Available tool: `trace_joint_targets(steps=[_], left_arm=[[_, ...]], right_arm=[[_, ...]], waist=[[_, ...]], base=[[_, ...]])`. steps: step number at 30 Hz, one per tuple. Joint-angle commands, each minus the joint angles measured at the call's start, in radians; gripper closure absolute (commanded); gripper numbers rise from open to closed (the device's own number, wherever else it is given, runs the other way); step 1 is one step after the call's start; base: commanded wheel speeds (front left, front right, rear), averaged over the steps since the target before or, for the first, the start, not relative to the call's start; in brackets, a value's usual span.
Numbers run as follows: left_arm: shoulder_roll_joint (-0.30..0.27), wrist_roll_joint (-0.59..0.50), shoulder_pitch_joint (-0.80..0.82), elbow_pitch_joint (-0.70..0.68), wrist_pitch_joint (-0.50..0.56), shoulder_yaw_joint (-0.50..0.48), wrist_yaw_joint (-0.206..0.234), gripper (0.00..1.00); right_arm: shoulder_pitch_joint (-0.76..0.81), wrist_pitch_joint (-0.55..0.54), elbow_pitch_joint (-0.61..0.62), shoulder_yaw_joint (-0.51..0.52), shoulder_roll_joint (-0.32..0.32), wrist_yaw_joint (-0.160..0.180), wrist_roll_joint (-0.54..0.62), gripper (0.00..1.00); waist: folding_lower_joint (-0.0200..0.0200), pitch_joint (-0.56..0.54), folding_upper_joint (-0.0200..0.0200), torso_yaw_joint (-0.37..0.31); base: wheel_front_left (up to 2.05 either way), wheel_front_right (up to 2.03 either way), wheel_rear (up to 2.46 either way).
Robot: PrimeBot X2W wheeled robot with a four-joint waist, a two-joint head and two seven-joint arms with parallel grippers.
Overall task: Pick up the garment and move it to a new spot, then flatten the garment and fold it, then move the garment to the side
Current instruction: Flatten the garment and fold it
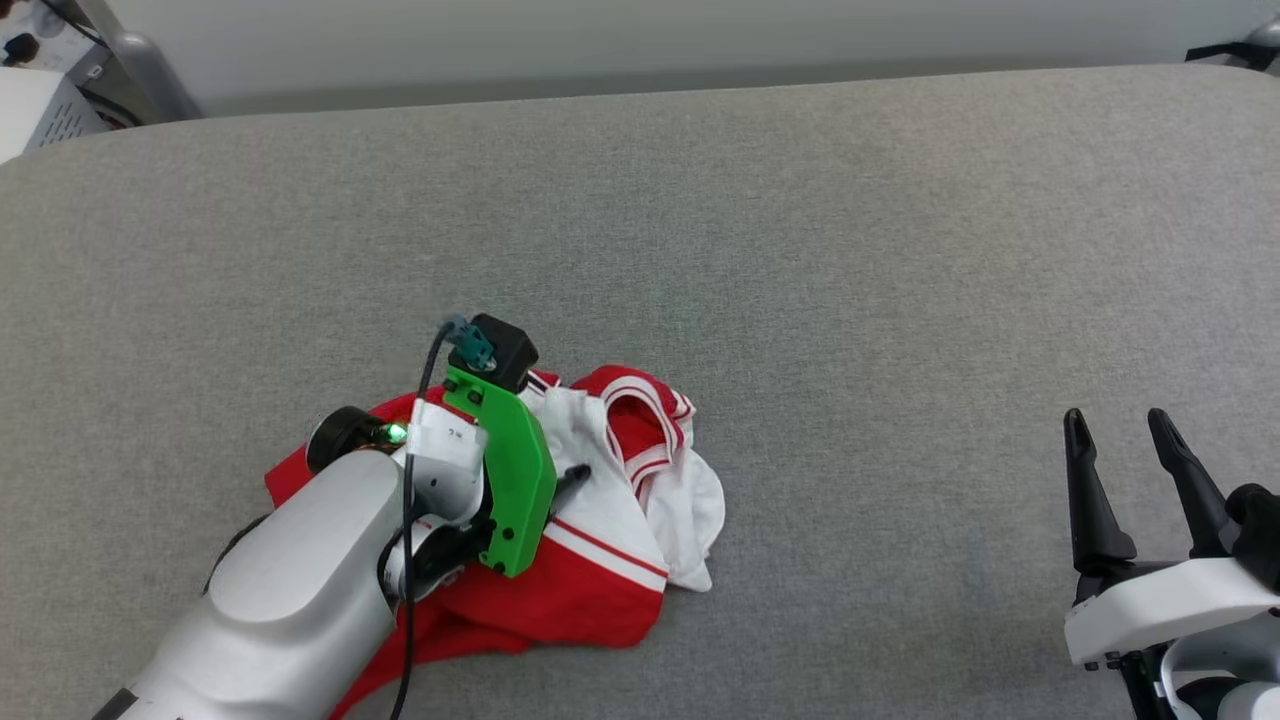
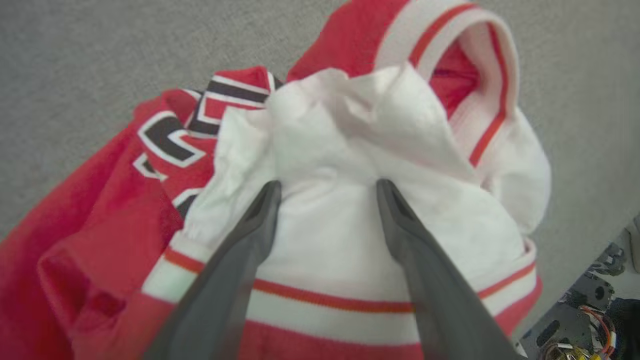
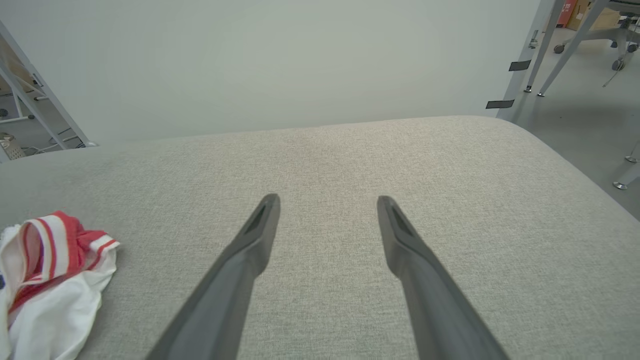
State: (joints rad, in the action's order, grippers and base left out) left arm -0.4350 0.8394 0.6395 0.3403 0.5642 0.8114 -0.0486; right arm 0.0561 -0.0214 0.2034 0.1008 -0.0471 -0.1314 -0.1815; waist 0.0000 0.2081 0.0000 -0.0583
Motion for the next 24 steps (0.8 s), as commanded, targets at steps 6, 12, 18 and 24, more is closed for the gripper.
trace_joint_targets(steps=[6, 12, 18, 24], left_arm=[[0.005, -0.026, 0.038, 0.020, 0.007, 0.038, -0.031, 1.00], [0.028, -0.081, 0.065, -0.048, -0.124, 0.024, -0.021, 1.00], [0.017, -0.109, 0.066, -0.141, -0.221, -0.025, 0.035, 1.00], [-0.055, -0.086, -0.012, -0.219, -0.306, -0.136, 0.143, 1.00]], right_arm=[[-0.025, 0.025, -0.028, -0.005, -0.003, 0.001, -0.022, 0.00], [-0.022, 0.027, -0.042, 0.008, -0.003, 0.001, -0.024, 0.00], [-0.011, 0.020, -0.038, 0.023, -0.003, 0.001, -0.020, 0.00], [0.001, 0.011, -0.029, 0.032, -0.003, 0.001, -0.021, 0.00]], waist=[[0.0000, 0.005, 0.0000, -0.021], [0.0000, -0.021, 0.0000, -0.006], [0.0000, -0.048, 0.0000, 0.022], [0.0000, -0.065, 0.0000, 0.055]], base=[[0.00, 0.00, 0.00], [0.00, 0.00, 0.00], [0.00, 0.00, 0.00], [0.00, 0.00, 0.00]])
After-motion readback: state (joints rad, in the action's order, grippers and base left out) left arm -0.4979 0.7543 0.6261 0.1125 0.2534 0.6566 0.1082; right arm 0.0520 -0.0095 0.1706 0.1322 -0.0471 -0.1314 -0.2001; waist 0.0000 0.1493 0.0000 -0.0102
